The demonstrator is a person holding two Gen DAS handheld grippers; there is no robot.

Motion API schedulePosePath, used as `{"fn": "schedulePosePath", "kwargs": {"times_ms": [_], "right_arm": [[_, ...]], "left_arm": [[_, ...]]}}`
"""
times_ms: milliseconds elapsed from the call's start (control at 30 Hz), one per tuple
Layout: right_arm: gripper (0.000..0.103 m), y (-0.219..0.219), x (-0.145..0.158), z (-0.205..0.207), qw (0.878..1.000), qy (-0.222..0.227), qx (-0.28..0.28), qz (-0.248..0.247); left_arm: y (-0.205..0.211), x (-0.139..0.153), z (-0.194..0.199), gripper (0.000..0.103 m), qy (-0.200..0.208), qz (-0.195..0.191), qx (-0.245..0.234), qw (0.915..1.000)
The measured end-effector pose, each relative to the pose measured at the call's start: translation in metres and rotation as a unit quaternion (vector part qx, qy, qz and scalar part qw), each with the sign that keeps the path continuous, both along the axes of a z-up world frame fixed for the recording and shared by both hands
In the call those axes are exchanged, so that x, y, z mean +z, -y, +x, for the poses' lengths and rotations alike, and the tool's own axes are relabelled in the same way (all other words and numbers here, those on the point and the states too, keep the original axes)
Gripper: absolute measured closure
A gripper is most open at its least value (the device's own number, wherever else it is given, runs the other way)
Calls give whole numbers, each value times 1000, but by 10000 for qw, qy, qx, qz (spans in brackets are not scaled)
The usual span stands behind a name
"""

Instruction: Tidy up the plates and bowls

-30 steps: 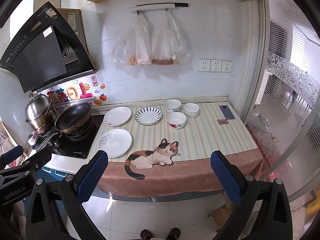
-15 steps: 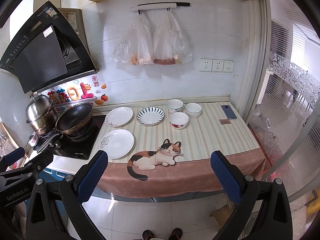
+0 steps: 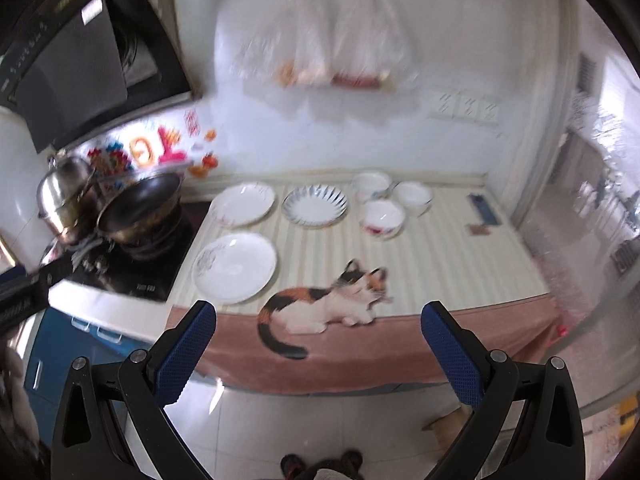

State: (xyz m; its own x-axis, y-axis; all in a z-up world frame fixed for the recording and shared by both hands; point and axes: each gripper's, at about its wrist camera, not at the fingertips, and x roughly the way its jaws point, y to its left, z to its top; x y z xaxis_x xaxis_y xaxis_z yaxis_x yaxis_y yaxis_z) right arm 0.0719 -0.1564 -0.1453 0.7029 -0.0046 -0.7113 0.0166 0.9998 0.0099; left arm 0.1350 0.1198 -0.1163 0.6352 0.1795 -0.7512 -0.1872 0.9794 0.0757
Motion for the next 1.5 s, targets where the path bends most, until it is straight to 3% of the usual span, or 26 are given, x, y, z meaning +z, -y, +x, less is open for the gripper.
{"fn": "schedulePosePath", "kwargs": {"times_ms": [167,333,533,600,733,800,867,1000,1033,1067,1333,1500], "right_arm": [[0,-2,-66,73,9973,-591,241,362],[1,1,-129,164,9921,-1016,400,610],[10,-4,-201,268,9799,-1712,665,775],[14,-8,-224,300,9733,-1921,842,934],[31,-22,-268,359,9588,-2315,1222,1107],[37,-29,-289,383,9480,-2570,1401,1253],[50,-36,-302,396,9393,-2732,1539,1393],[73,-52,-321,412,9263,-2892,1893,1501],[84,-56,-321,411,9249,-2864,1988,1515],[87,-61,-324,411,9250,-2854,2071,1415],[89,-55,-328,411,9177,-2988,2059,1618],[89,-50,-323,409,9154,-3011,2210,1503]], "left_arm": [[-15,-55,64,0,-636,-7,178,9978],[-21,-121,137,0,-1227,-282,314,9915],[-18,-196,216,0,-1833,-400,266,9819],[-19,-216,236,8,-2004,-408,249,9785],[-19,-244,264,42,-2263,-514,94,9727],[-20,-252,271,49,-2358,-651,33,9696],[-21,-257,274,56,-2379,-846,-19,9676],[-13,-257,275,56,-2258,-1117,-80,9677],[-9,-255,274,56,-2227,-1015,-84,9695],[-5,-255,275,56,-2224,-949,-78,9703],[-10,-251,276,63,-2291,-1131,68,9668],[-1,-241,272,63,-2251,-998,-16,9692]]}}
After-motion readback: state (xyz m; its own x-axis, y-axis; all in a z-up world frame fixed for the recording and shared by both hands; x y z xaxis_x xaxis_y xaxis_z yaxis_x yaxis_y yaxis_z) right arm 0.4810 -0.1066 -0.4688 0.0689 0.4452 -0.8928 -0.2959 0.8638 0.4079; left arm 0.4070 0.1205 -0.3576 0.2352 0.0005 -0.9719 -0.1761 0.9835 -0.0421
